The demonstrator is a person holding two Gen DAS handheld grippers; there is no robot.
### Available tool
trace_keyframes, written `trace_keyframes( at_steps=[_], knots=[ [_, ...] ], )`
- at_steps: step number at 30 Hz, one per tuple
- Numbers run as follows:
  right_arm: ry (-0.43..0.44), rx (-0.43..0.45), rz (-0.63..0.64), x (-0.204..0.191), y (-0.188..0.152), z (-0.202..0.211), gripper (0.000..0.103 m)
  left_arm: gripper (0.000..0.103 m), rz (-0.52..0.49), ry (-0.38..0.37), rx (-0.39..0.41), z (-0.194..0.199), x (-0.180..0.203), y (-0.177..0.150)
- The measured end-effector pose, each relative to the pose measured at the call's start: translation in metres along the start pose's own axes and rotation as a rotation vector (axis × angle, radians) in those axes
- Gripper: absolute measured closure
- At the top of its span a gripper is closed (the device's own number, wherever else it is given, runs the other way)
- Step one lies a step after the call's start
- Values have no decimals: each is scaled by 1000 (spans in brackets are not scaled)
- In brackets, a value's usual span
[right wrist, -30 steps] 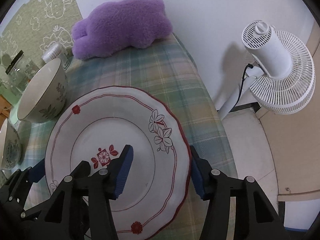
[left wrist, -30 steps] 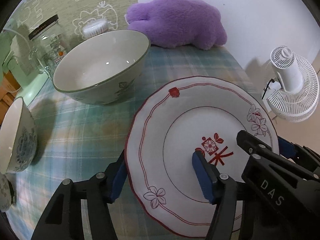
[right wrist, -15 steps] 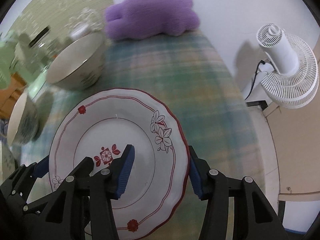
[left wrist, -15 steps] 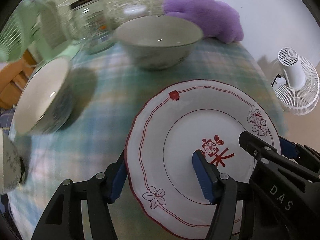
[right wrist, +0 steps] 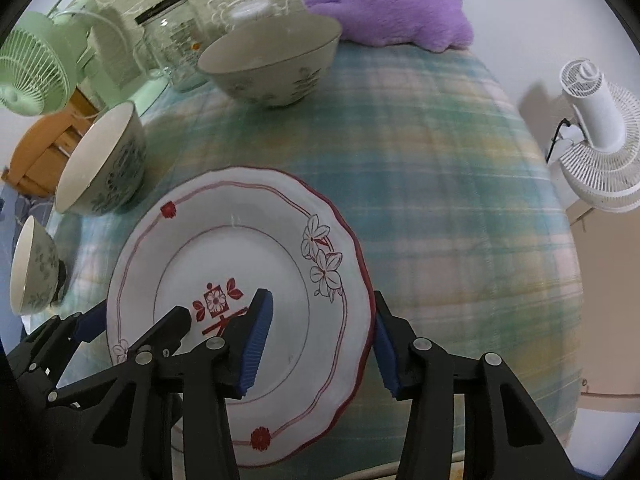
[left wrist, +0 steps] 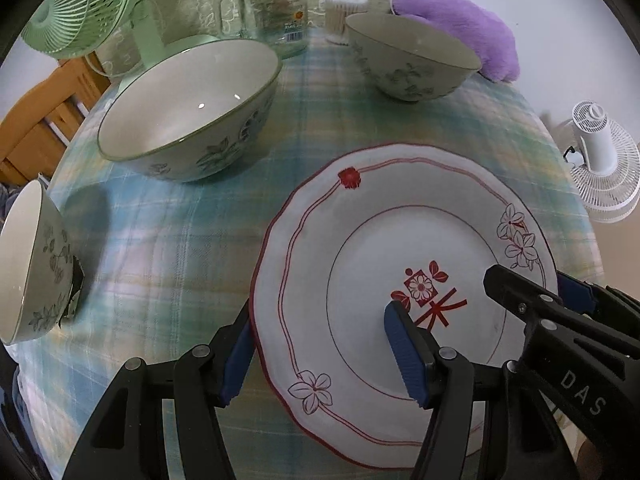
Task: Organize plates and bowls
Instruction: 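Lift the red-rimmed plate and carry it toward the yellow-flower plate stack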
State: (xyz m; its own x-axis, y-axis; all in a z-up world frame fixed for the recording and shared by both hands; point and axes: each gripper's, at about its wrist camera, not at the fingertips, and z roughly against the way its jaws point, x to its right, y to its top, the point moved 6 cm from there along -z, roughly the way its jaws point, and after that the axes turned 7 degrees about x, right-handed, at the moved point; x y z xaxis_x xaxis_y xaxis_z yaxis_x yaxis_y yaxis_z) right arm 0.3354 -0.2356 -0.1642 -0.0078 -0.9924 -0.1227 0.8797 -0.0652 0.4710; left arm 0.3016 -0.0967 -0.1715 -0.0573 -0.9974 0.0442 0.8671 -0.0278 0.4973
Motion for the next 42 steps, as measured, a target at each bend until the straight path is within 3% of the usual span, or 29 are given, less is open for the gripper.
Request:
trace_keyframes(
  at_steps=[3, 7, 13, 22, 31, 42],
  knots=[
    [-13, 1, 5, 0, 1, -2, 53, 39, -15, 0, 9, -3, 0, 3],
    [-33, 28, 24, 3, 8, -3, 54, 36, 39, -34, 0, -10, -3, 8],
    [-32, 7, 51, 4, 12, -15, 61, 35, 34, -38, 10, -13, 0, 14],
    [-71, 13, 51, -2, 13, -10, 61, 39, 4, -14, 32, -5, 0, 20],
    [-91, 55, 28, -9, 10, 29, 60, 39, -21, -40, 82, 34, -3, 24],
    [-157, 129, -29, -16, -14, 95, 60, 39, -85, -110, 140, 85, 5, 4]
  ],
)
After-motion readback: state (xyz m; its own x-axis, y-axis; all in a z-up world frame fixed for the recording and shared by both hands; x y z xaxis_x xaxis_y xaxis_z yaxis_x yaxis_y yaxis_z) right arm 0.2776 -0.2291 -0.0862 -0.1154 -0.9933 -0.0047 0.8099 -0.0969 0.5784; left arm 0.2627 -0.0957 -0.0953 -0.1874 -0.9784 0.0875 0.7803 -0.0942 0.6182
